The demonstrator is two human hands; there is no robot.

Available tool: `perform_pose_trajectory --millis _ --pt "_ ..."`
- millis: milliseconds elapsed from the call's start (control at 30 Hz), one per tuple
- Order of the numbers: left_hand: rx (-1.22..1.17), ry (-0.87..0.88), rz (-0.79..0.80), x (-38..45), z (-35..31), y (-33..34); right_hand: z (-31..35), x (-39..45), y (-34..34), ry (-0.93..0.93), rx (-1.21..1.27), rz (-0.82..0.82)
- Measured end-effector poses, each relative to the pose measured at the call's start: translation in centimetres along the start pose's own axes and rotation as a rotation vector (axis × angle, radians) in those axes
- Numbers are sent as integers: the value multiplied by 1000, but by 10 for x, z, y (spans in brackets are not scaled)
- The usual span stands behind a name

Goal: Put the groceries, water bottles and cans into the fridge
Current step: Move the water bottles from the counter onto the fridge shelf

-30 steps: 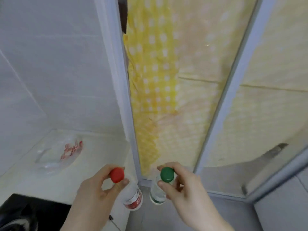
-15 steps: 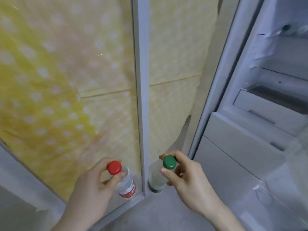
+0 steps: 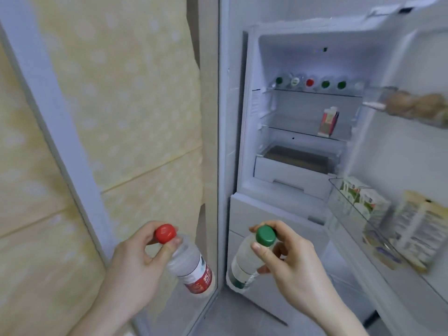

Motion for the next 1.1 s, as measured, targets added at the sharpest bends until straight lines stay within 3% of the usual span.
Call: perform_pose_trajectory --millis 600,1100 --pt "-514 172 -116 245 -97 136 -28 186 -118 -132 132 -416" --pt "-779 447 -170 441 -181 221 -38 341 -167 -323 107 -835"
Point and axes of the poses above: each hand's wrist, its own x-axis towards the middle knuckle, its own y-axis out of the palm, z = x × y, the point moved 4 cm from there along x, towards the middle knuckle, and after that the axes turned 4 degrees about x, right-handed, at the moved point
